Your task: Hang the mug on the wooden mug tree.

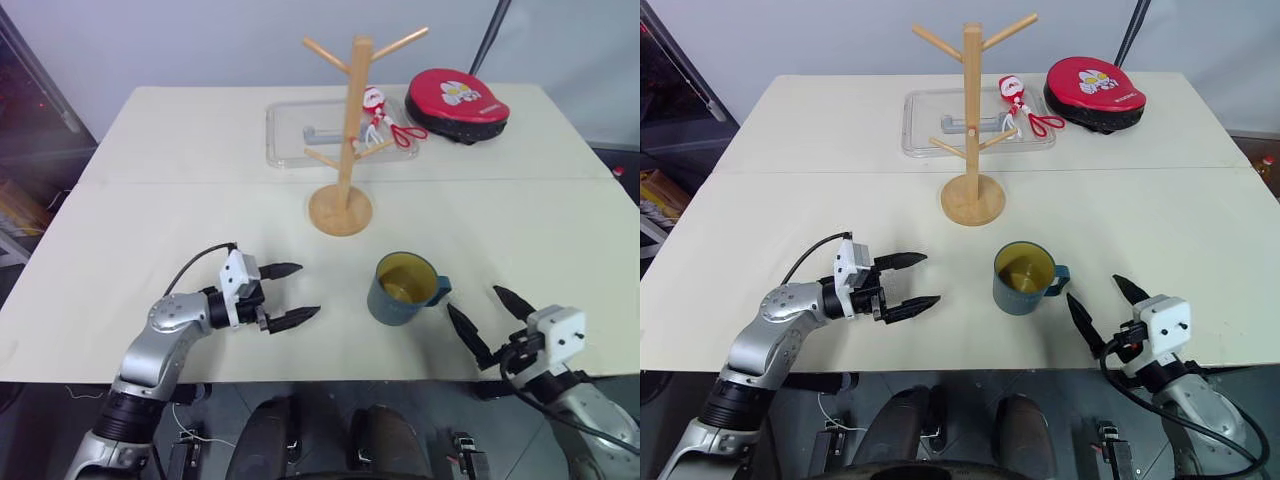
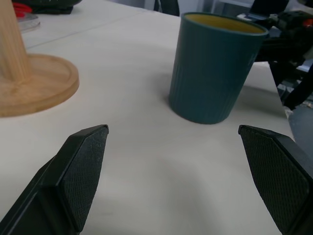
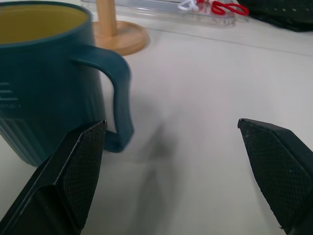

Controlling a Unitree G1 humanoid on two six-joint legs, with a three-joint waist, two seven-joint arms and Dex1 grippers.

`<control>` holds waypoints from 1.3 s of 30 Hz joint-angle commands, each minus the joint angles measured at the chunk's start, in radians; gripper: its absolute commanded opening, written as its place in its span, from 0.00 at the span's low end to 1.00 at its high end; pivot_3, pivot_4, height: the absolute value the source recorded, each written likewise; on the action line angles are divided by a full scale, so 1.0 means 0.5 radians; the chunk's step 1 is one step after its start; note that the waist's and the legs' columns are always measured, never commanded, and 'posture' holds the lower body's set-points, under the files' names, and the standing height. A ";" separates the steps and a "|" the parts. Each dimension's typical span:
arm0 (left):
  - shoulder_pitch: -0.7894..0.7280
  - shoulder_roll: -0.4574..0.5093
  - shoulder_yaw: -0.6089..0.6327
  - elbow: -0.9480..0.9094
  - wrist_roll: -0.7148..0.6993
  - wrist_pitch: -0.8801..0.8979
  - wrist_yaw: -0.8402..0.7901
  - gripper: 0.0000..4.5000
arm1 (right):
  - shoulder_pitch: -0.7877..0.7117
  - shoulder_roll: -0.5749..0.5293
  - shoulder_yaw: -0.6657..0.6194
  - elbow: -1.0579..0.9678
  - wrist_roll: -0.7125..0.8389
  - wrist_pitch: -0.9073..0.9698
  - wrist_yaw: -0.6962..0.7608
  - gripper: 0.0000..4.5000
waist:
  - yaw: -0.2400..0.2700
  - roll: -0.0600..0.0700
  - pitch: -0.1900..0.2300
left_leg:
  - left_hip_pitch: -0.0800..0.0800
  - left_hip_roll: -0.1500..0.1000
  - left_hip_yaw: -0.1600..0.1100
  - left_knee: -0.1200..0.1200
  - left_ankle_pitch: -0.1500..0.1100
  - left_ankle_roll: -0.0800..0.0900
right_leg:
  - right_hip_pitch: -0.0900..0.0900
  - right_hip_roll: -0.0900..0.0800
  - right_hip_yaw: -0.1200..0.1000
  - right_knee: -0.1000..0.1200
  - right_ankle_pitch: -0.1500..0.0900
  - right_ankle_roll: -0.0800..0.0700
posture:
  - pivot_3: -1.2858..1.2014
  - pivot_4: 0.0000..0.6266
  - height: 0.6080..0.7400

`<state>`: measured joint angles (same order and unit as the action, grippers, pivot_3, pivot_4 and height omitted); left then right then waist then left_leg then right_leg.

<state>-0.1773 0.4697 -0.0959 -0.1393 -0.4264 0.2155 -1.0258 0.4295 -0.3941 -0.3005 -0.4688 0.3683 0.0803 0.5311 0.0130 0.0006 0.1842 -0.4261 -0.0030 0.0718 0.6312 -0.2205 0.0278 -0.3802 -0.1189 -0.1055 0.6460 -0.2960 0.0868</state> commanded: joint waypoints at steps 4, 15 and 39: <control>0.014 0.026 0.052 -0.059 -0.023 -0.055 -0.012 1.00 | -0.086 -0.003 0.038 0.047 -0.031 -0.078 0.026 0.99 | -0.002 0.001 0.000 | 0.000 0.000 0.000 0.000 0.001 0.002 | 0.000 0.000 0.000 0.000 0.000 0.000 | 0.52 0.24 1.00; 0.043 0.020 0.073 -0.150 -0.092 -0.036 -0.013 1.00 | -0.249 0.000 0.106 0.193 -0.131 -0.100 -0.009 0.99 | -0.001 0.001 0.000 | 0.000 0.000 0.000 0.000 0.002 0.004 | 0.000 0.001 0.000 0.001 0.000 0.000 | 0.52 0.24 1.00; 0.066 0.055 0.078 -0.203 -0.111 -0.031 -0.013 1.00 | -0.404 0.054 0.268 0.250 -0.092 -0.032 -0.029 0.22 | -0.001 0.001 0.000 | 0.000 0.000 0.002 0.001 0.003 0.005 | 0.000 0.001 0.000 0.002 0.000 0.000 | 0.52 0.24 1.00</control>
<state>-0.1491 0.4912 -0.0805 -0.2117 -0.4714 0.2128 -1.0324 0.2262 -0.3713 -0.1620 -0.3005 0.3003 0.0635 0.5150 0.0125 0.0010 0.1839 -0.4260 -0.0030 0.0726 0.6317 -0.2191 0.0302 -0.3800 -0.1184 -0.1056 0.6470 -0.2958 0.0869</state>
